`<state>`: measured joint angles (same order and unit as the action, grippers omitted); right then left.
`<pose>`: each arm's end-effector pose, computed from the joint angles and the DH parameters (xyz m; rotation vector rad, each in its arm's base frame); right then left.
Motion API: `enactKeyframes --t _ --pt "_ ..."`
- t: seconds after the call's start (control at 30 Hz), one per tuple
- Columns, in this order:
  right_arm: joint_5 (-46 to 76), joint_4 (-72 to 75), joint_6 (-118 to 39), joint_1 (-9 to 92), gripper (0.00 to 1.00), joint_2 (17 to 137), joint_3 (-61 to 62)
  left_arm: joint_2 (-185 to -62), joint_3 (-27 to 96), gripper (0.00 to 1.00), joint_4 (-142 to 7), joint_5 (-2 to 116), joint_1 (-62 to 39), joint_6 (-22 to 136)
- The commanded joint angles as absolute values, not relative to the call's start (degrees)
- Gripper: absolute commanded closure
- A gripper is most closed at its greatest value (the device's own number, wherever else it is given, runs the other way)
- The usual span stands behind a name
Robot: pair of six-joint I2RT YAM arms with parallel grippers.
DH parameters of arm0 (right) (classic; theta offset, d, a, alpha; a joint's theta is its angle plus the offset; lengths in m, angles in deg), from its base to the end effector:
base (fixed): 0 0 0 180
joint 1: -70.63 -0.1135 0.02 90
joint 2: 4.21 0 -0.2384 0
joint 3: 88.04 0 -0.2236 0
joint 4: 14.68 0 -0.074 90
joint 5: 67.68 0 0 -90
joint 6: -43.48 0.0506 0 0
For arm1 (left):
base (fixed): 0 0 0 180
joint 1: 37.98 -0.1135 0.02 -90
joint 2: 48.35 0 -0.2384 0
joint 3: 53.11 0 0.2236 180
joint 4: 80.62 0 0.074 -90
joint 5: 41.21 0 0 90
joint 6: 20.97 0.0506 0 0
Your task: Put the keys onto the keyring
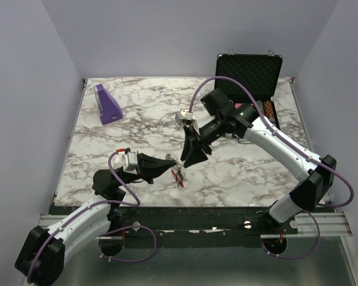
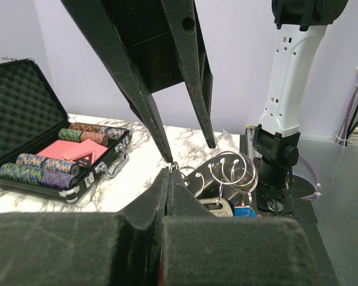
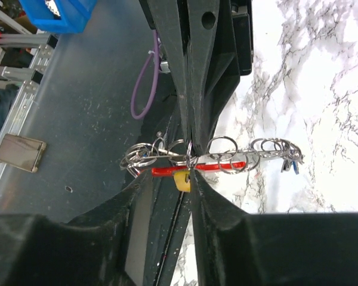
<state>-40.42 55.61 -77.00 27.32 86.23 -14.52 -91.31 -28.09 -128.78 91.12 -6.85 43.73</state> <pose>0.1827 0.2341 0.3348 -1.7162 1.5443 1.4541 0.1147 -0.1091 0.2632 0.7709 1.0275 -1.2398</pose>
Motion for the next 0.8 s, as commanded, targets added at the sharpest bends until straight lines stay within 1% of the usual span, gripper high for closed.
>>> enactKeyframes --t 0.0,0.17,0.33,0.43,0.53,0.63,0.7,0.77 --pt "-40.88 52.22 -75.17 26.68 0.64 87.99 -15.45 -91.59 -27.78 1.0 -131.5 91.24 -6.95 42.75" --pt "-40.35 51.6 -74.82 26.15 0.68 89.13 -15.63 -91.94 -27.7 1.0 -132.03 90.72 -7.04 42.75" --pt "-39.65 51.08 -74.64 25.54 0.7 89.13 -14.93 -91.94 -27.78 1.0 -132.12 90.1 -7.13 42.84" --pt "-39.21 50.81 -74.56 25.1 0.75 89.22 -14.75 -92.12 -27.78 1.0 -131.85 89.92 -6.95 42.84" --pt "-37.9 50.72 -74.56 24.75 0.76 89.13 -14.4 -91.51 -27.96 1.0 -131.42 88.87 -7.04 43.1" --pt "-36.49 50.02 -73.94 24.66 0.8 88.96 -14.14 -90.45 -27.96 1.0 -130.01 87.82 -6.95 43.81" --pt "-35.78 49.84 -73.59 24.66 0.82 88.96 -14.23 -89.66 -27.96 1.0 -128.78 87.12 -6.96 44.24" --pt "-35.17 49.58 -73.33 24.57 0.87 88.96 -14.31 -89.05 -28.13 1.0 -127.81 86.41 -6.95 44.69"
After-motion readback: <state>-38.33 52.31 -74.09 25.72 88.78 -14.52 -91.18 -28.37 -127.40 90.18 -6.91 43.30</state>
